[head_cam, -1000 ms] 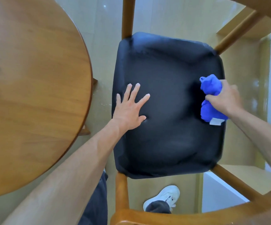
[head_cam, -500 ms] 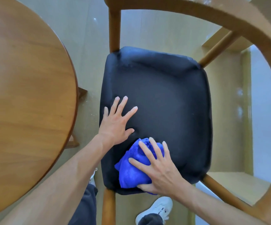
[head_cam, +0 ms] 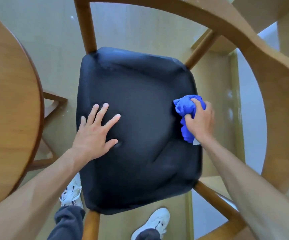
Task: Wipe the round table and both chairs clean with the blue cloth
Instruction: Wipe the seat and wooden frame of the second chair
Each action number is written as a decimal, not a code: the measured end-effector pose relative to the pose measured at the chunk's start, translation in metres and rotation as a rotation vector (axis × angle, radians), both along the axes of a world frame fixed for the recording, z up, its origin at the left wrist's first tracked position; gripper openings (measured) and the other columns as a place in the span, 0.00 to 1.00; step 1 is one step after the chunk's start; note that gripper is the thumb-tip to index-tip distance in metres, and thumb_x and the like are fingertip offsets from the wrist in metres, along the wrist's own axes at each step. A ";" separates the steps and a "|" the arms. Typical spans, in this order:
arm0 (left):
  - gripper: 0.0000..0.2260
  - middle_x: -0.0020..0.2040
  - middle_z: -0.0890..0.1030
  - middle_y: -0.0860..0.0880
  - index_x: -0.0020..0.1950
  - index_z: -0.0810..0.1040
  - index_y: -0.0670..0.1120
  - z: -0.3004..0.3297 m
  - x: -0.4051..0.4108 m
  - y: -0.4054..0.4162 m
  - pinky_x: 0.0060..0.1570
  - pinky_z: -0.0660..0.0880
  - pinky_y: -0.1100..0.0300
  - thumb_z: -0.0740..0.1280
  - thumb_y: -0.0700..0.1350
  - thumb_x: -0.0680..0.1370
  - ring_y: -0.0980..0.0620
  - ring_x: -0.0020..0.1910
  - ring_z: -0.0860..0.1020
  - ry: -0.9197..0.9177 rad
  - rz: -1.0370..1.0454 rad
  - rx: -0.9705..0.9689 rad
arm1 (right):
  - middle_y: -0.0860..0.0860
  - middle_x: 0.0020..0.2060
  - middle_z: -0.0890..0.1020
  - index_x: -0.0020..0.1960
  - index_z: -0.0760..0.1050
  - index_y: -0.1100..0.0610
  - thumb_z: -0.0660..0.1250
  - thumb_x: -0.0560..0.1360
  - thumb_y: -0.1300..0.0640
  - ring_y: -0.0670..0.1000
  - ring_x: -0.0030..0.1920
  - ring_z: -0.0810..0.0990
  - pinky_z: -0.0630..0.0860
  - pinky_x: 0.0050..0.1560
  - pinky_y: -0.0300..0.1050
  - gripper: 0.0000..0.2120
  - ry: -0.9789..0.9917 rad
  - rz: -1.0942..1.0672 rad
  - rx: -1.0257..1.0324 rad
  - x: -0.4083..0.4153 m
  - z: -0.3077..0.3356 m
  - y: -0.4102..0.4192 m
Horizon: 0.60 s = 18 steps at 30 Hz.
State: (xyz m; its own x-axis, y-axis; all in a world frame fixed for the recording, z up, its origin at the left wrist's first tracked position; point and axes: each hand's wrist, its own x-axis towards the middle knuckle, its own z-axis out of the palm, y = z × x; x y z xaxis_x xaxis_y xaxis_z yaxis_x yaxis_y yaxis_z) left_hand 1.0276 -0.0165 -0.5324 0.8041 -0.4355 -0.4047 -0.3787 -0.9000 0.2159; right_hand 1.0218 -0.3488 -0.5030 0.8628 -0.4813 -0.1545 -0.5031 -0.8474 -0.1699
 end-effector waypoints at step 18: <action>0.35 0.78 0.36 0.48 0.77 0.44 0.61 0.004 -0.001 -0.001 0.72 0.54 0.41 0.60 0.64 0.76 0.43 0.77 0.35 0.035 0.017 0.003 | 0.60 0.59 0.75 0.59 0.77 0.53 0.73 0.62 0.61 0.62 0.43 0.77 0.76 0.40 0.51 0.25 -0.062 0.668 0.058 -0.038 -0.002 0.022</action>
State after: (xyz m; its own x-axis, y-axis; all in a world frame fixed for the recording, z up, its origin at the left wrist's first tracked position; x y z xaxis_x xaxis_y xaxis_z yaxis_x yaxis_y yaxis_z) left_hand 1.0269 -0.0175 -0.5280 0.7967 -0.4209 -0.4337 -0.3559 -0.9068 0.2262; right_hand 0.9842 -0.3272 -0.5048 0.9805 0.1663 -0.1048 0.1378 -0.9618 -0.2366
